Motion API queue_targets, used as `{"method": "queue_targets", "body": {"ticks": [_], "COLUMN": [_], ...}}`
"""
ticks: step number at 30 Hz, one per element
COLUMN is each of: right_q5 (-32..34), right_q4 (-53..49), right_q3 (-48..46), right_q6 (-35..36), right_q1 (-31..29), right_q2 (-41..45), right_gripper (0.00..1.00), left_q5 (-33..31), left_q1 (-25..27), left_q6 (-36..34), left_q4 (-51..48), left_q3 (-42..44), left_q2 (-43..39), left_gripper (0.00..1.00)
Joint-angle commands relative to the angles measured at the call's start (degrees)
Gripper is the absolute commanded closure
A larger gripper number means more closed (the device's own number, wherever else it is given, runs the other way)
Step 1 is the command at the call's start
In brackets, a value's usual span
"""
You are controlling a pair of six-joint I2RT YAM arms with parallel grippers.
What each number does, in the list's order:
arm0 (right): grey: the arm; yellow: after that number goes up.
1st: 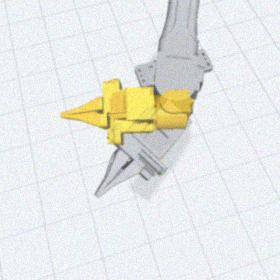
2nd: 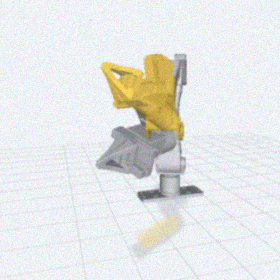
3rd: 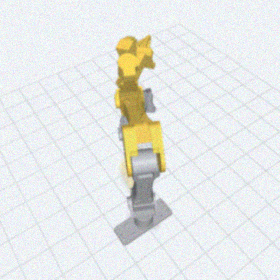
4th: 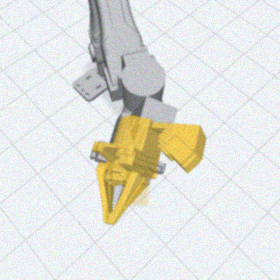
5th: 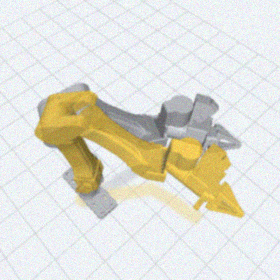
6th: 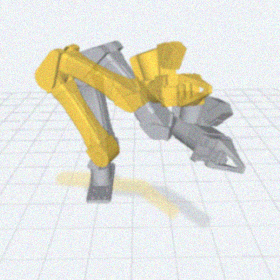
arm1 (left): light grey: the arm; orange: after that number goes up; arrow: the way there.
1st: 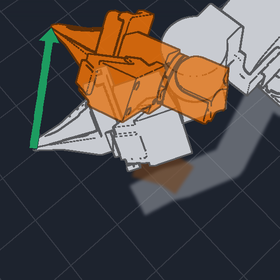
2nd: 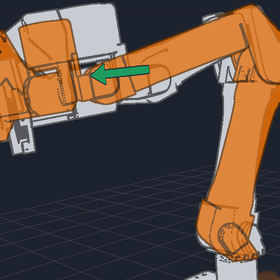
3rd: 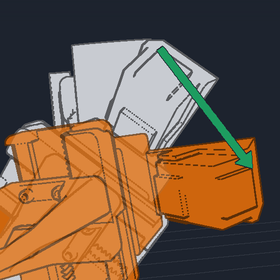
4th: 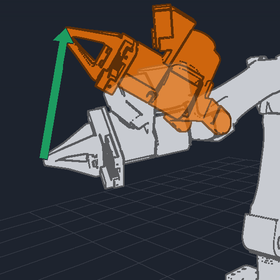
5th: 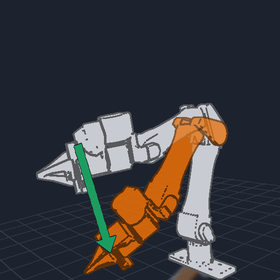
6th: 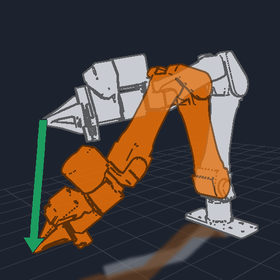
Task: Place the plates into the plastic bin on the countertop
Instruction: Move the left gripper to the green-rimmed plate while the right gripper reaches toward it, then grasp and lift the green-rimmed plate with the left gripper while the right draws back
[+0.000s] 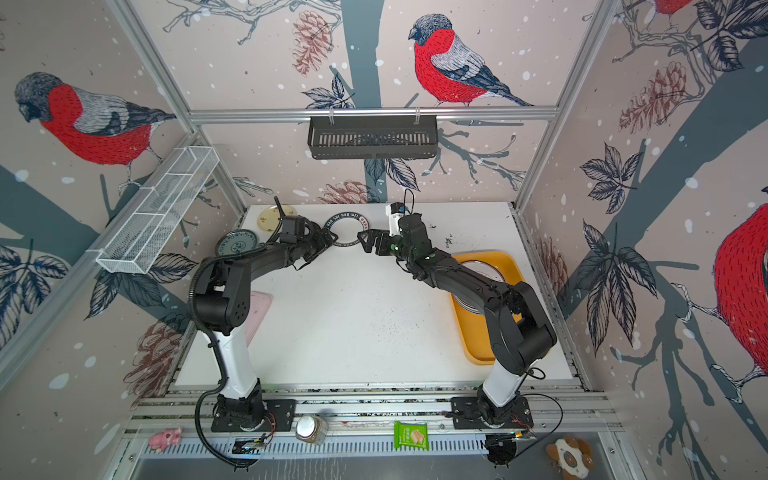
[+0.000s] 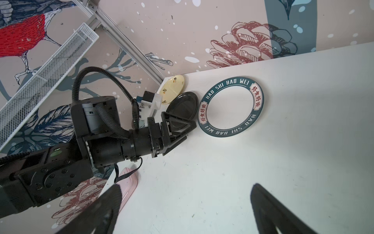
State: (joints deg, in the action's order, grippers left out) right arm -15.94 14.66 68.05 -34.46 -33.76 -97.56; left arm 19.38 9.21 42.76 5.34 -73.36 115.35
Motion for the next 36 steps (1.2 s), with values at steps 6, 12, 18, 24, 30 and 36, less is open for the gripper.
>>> {"method": "queue_targets", "body": {"ticks": [6, 12, 18, 24, 30, 36], "right_q5": [1.4, 2.1, 3.1, 4.6, 5.2, 6.6], "right_q4": [-3.1, -4.5, -6.3, -6.4, -4.7, -4.4], "right_q3": [3.9, 5.9, 7.6, 7.2, 5.6, 3.5], "right_q6": [0.7, -0.3, -1.1, -2.5, -4.9, -6.3], "right_q1": [0.1, 0.4, 1.6, 3.2, 4.5, 5.1], "right_q2": [-3.6, -5.6, -6.4, -6.4, -6.2, -4.4], "right_gripper": [0.0, 0.0, 0.0, 0.0, 0.0, 0.0], "left_q5": [0.4, 0.3, -0.1, -1.5, -1.7, -0.5], "left_q1": [-0.1, -0.2, -0.5, -0.5, -0.7, -0.8], "left_q6": [4.1, 6.0, 7.5, 8.6, 8.9, 9.5], "left_q4": [4.9, 6.2, 6.4, 6.7, 7.8, 10.4], "left_q3": [-3.6, -6.2, -9.7, -11.1, -10.7, -9.3], "left_q2": [5.0, 9.2, 13.4, 15.6, 15.8, 14.3], "left_gripper": [0.18, 0.24, 0.33, 0.55, 0.79, 0.96]}}
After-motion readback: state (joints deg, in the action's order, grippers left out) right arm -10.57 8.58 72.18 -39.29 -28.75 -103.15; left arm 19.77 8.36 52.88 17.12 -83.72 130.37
